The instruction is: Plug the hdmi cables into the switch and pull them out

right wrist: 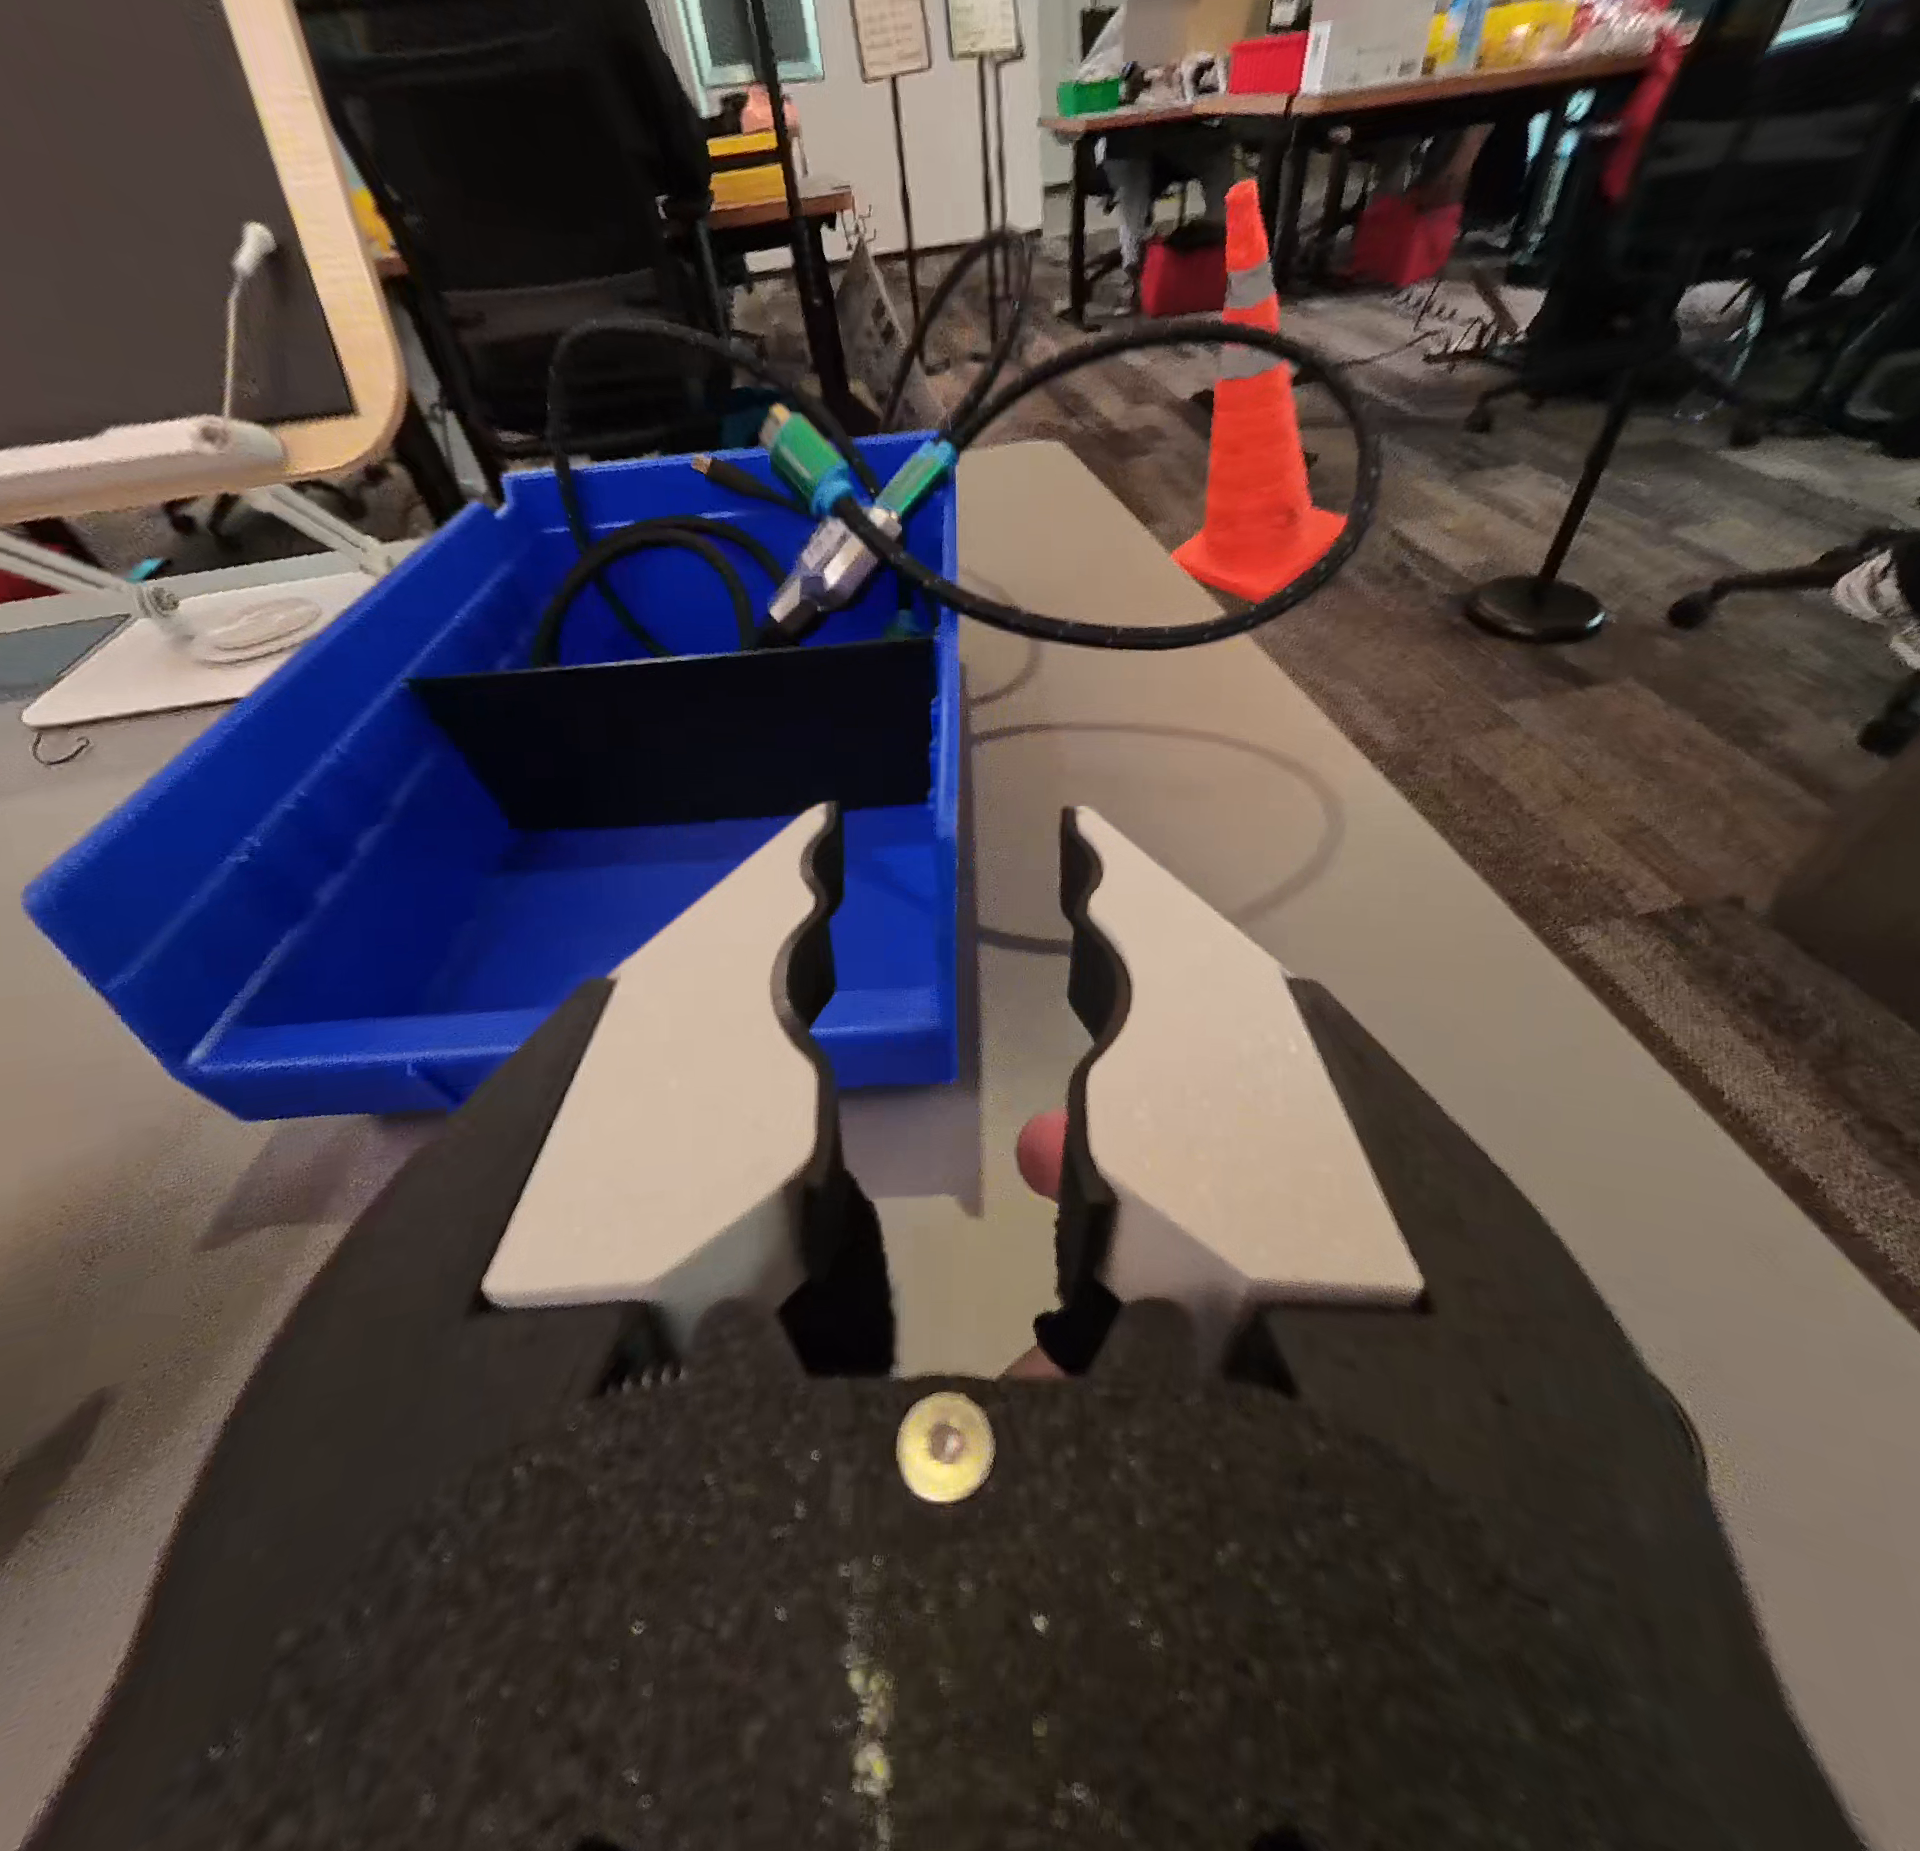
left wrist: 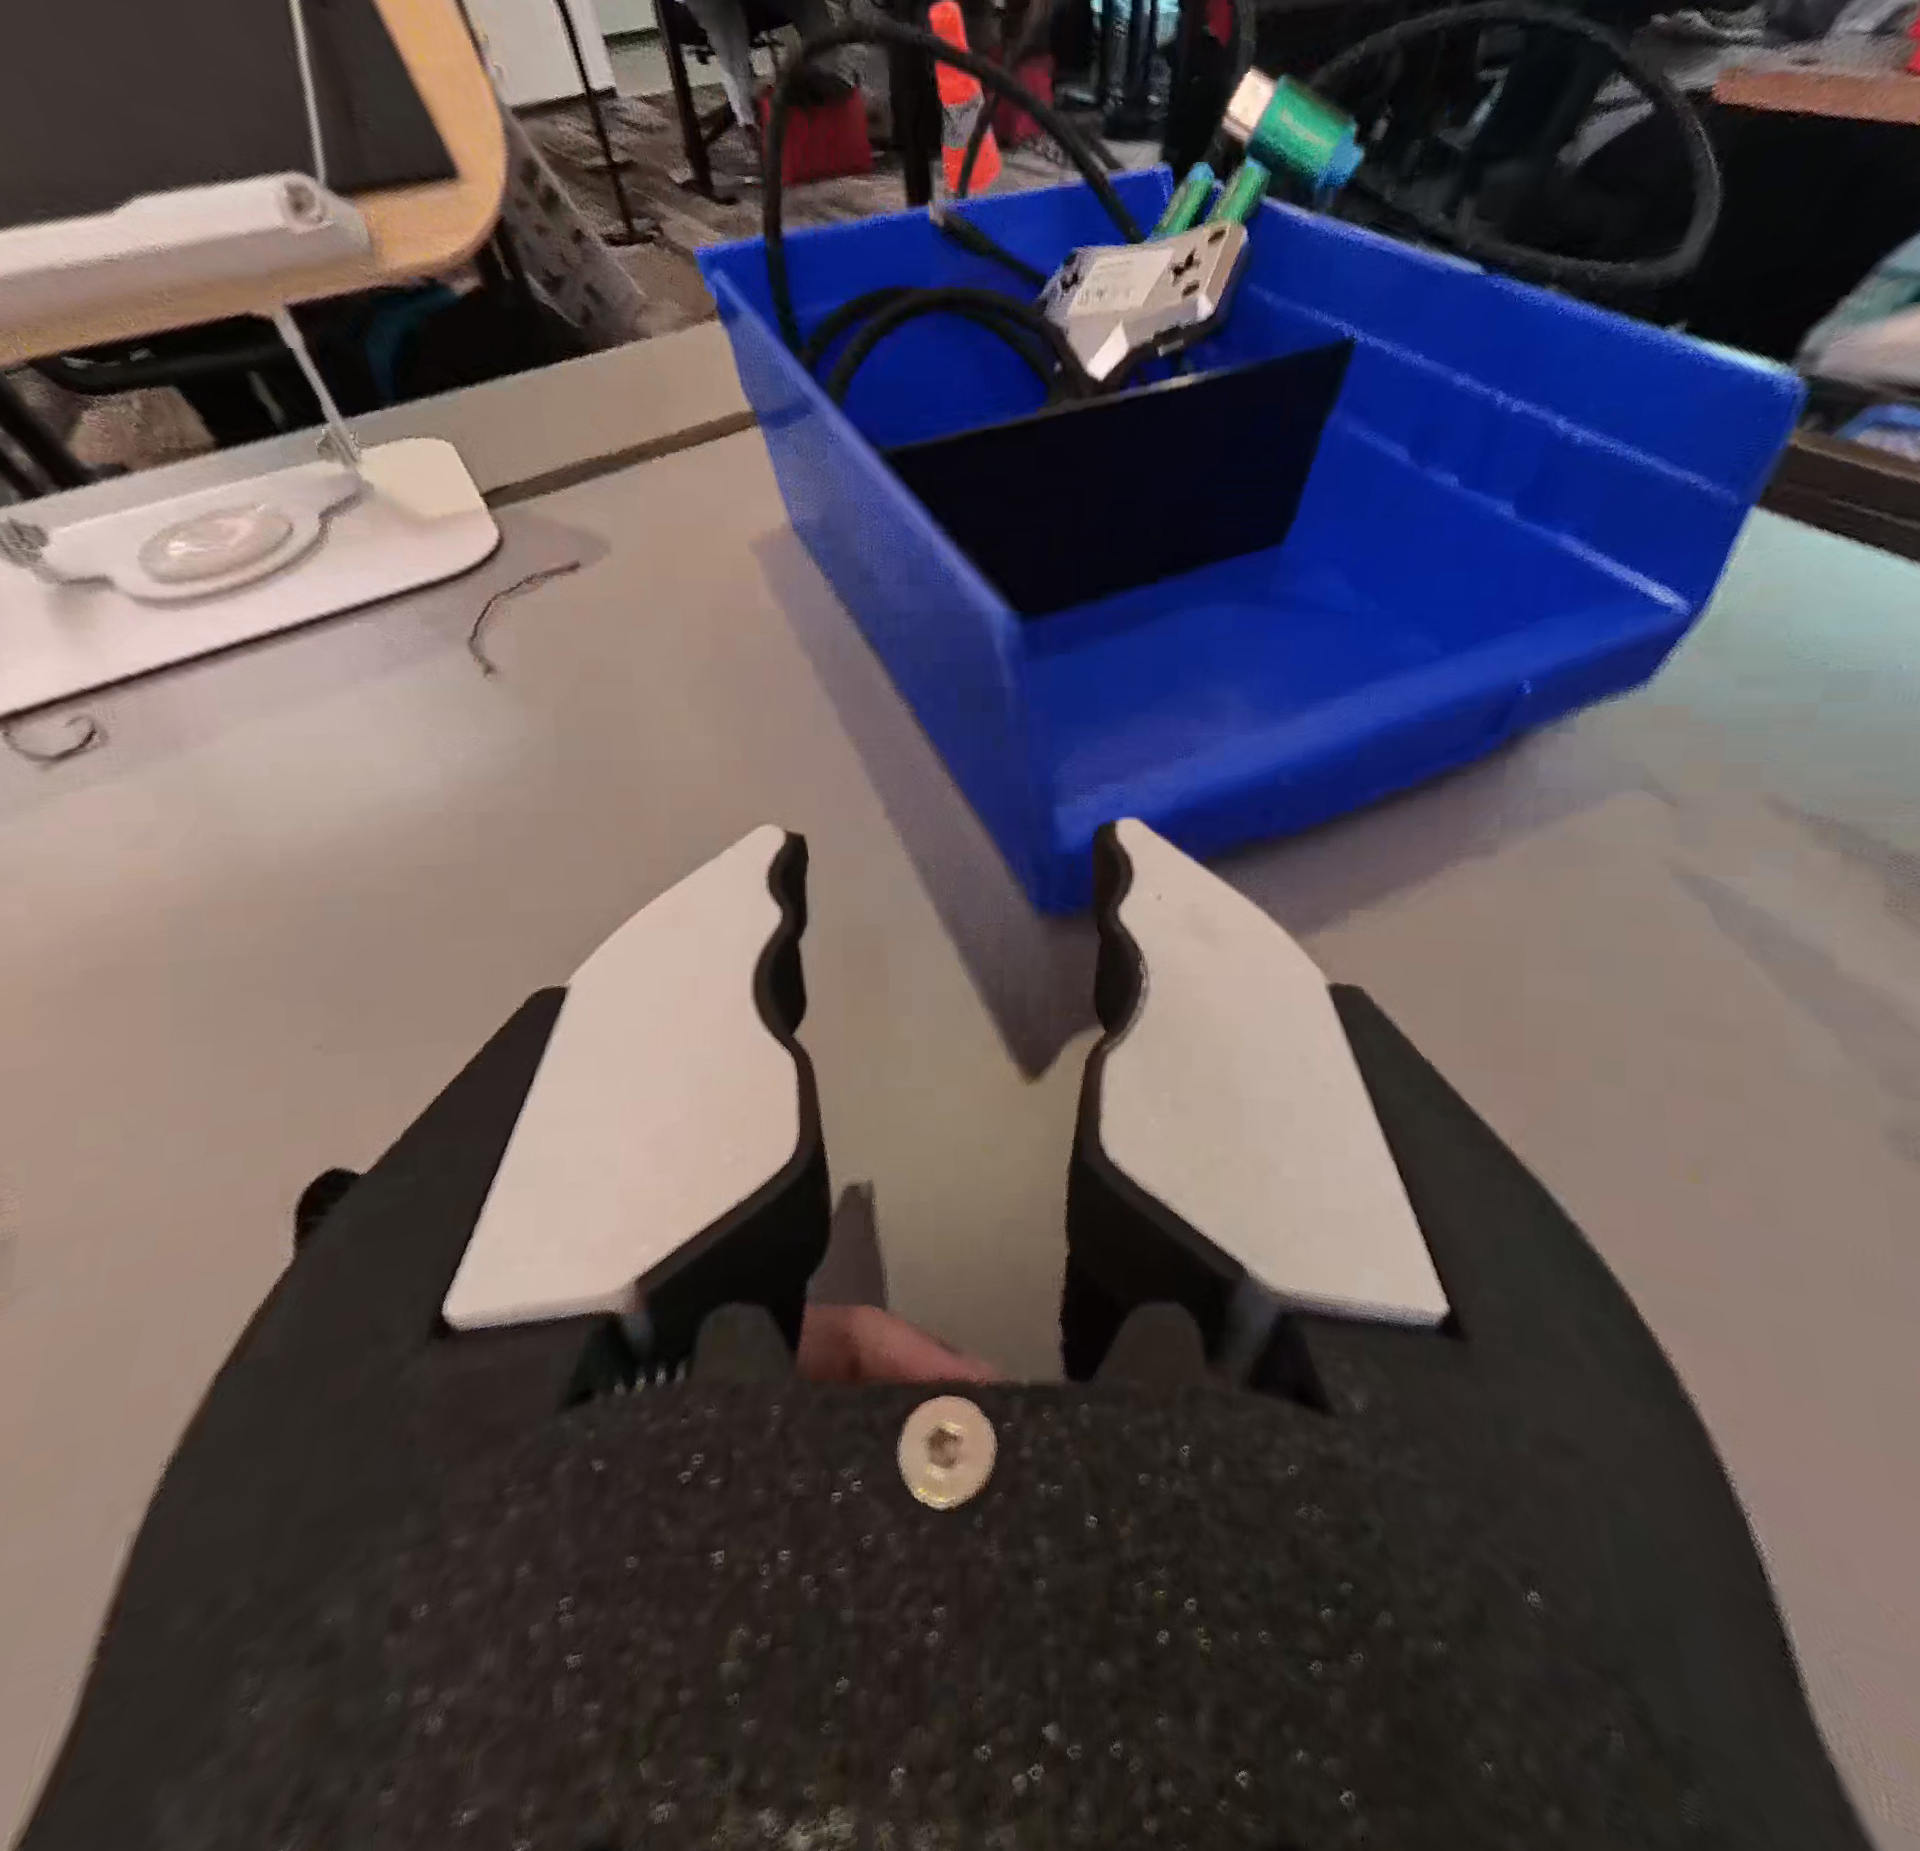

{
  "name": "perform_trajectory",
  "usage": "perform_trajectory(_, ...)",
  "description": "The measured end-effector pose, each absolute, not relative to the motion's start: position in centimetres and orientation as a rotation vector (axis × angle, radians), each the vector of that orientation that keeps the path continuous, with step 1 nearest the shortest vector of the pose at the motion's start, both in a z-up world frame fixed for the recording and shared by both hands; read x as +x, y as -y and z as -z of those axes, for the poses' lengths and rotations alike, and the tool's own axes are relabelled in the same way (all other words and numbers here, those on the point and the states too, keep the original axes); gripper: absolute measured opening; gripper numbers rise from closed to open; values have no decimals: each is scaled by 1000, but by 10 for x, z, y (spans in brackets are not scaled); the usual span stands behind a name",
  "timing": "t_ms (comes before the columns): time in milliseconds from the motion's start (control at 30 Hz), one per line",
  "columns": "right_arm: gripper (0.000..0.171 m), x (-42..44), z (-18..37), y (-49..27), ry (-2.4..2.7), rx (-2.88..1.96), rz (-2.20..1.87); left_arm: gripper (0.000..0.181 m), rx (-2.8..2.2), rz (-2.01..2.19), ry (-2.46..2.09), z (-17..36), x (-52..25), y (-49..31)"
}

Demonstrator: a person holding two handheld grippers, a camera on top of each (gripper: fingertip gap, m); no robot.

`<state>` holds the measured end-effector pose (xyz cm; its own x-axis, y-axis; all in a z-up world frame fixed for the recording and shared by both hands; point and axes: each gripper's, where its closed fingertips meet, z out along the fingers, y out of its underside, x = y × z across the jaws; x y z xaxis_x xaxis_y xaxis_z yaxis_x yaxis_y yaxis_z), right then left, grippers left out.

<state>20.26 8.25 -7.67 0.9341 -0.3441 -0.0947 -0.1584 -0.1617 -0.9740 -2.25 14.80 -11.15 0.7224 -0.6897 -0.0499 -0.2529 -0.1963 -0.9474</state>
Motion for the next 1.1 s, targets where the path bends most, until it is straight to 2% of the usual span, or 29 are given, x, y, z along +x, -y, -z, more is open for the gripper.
perform_trajectory(167, 40, 203, 107, -109, -365, -1851, 120, 51, -1821, 517, -662, 115, 23, -169)
perform_trajectory(233, 38, 204, 117, -118, -376, -1885, 127, 45, -1841, 496, -625, 116, 26, -182)
perform_trajectory(367, 2, 211, 120, -127, -431, -1859, 124, 18, -1874, 443, -634, 124, 29, -196)
perform_trajectory(467, 2, 209, 121, -129, -455, -1868, 134, 7, -1902, 401, -607, 125, 26, -199)
perform_trajectory(633, 1, 196, 104, -122, -403, -1834, 270, 4, -1917, 454, -564, 118, 11, -194)
perform_trajectory(833, 1, 150, 82, -113, -360, -1786, 249, 3, -1833, 386, -557, 85, -40, -181)
perform_trajectory(1100, 1, 34, 74, -129, -204, -1785, 126, 4, -1817, 263, -438, 72, -166, -168)
